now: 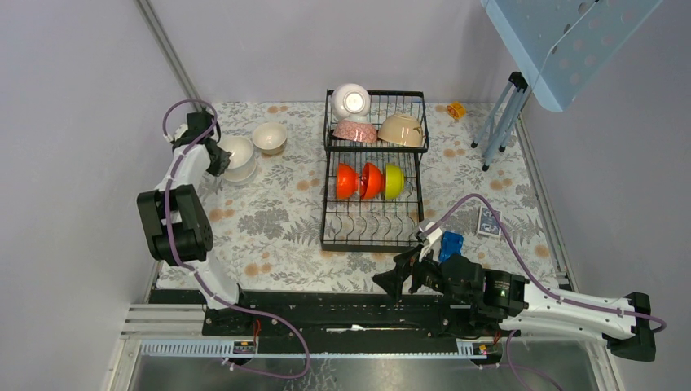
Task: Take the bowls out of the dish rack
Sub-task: Place the bowl with the bowl.
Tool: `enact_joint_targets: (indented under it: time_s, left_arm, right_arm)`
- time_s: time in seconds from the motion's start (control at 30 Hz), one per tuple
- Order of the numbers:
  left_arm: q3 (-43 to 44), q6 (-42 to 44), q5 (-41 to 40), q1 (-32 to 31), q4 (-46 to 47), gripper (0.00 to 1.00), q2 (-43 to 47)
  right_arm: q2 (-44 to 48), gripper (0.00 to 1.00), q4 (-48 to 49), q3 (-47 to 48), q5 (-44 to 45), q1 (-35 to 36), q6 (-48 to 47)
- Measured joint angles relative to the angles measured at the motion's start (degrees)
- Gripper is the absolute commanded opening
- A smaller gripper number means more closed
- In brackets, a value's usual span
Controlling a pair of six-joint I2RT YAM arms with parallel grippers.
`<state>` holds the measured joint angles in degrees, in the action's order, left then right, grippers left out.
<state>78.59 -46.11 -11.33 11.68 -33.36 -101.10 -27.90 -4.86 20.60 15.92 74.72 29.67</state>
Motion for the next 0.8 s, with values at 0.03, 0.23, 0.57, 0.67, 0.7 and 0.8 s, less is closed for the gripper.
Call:
enact_joint_targets:
  time_s: [0.03,0.23,0.57,0.67,0.7,0.8]
  left_arm:
    - [-0.1,0.1,-0.1,0.0,0.0,0.0,-0.2]
    - [-0.8,0.2,-0.7,0.0,0.1,0.0,-0.9]
    - [-1.4,0.6,-1.4,0.0,0.1,0.0,-1.6]
    - [-1.4,0.7,-1.6,0.0,0.1,0.01,-1.9]
    - [-1.4,0.7,-1.6,0.0,0.1,0.02,-1.9]
    - [-1.4,0.7,-1.8,0.0,0.3,0.06,-1.9]
  right_arm:
    - [-0.1,1.0,0.0,0.0,0.0,0.0,0.0]
    - [-0.2,1.0,0.0,0.0,0.0,0.0,0.0]
    - [-0.2,1.0,0.0,0.0,0.1,0.0,0.2]
    - [-0.2,1.0,0.0,0.0,0.1,0.0,0.2]
    - [-0.2,1.0,0.0,0.0,0.1,0.0,0.2]
    - [-0.2,1.0,0.0,0.0,0.1,0.0,0.2]
